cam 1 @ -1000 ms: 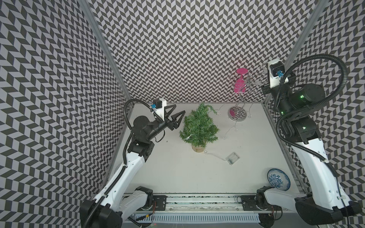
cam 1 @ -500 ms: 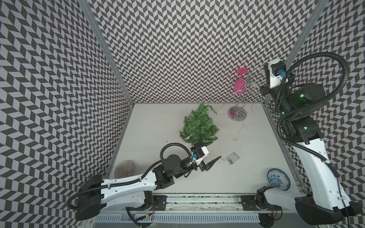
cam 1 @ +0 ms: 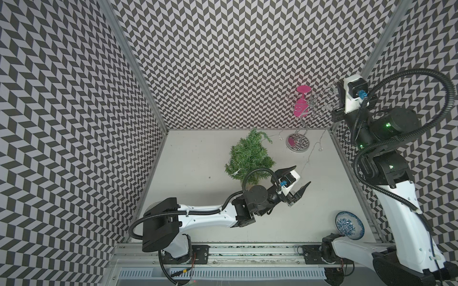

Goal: Wrap string light around the christmas tree
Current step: Wrap the light string around the Christmas tree.

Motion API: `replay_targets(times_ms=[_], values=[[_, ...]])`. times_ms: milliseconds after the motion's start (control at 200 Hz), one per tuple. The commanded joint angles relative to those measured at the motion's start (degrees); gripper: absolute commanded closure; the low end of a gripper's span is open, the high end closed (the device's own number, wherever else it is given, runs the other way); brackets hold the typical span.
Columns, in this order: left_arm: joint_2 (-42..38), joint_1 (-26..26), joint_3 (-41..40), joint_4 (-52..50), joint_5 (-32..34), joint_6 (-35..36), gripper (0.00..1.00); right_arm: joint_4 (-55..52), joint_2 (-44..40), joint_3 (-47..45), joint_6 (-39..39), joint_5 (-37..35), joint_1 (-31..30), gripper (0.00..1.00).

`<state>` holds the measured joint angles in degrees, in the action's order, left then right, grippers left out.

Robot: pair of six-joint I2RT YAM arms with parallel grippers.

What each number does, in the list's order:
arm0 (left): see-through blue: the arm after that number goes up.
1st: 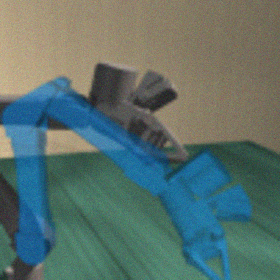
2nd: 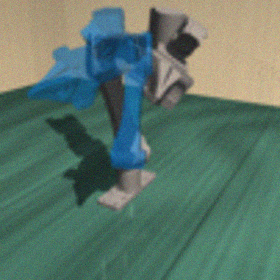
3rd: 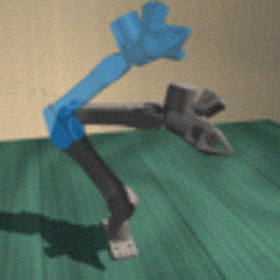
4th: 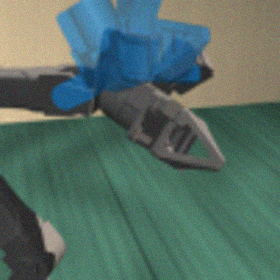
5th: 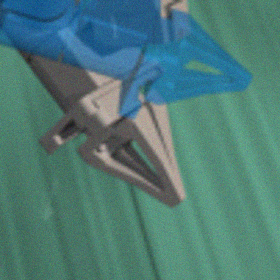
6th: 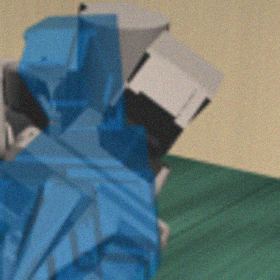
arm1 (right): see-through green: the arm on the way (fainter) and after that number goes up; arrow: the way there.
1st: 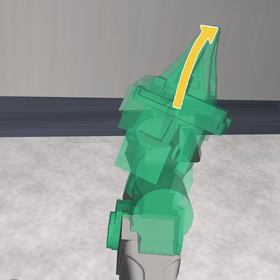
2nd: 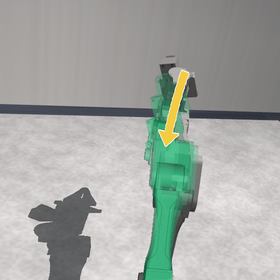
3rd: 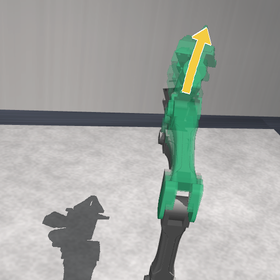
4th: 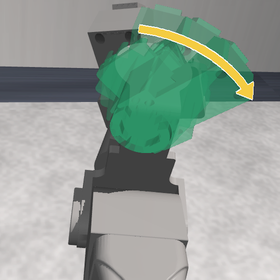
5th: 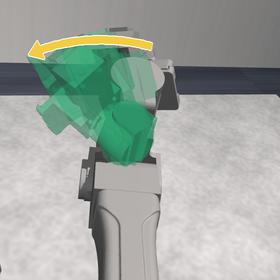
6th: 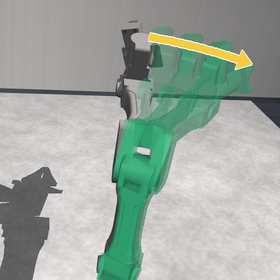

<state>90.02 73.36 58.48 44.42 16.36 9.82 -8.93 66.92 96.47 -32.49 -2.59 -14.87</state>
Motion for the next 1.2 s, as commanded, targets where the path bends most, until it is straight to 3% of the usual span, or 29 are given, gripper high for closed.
replay_targets(times_ms=[0,305,771,966,1196], values=[[2.13,0.11,3.78,-1.43,2.93,-2.6,0.3,2.78,-1.44,-0.14,0.74,-0.46,-0.24,1.0],[7.75,-3.14,9.98,-7.69,2.2,-9.16,0.36,2.82,-1.72,0.04,2.4,1.33,-0.2,1.0],[22.25,-8.75,25.76,-10.6,-3.5,-9.37,0.4,2.19,-2.23,1.07,2.74,2.17,-0.22,1.0],[25.93,-10.08,31.24,-11.29,-8.15,-11.21,0.48,2.13,-2.32,1.21,2.57,2.11,-0.22,1.0],[26.35,-9.15,31.65,-11.37,-10.6,-12.51,0.56,2.25,-2.1,1.08,2.18,1.79,-0.18,1.0]])
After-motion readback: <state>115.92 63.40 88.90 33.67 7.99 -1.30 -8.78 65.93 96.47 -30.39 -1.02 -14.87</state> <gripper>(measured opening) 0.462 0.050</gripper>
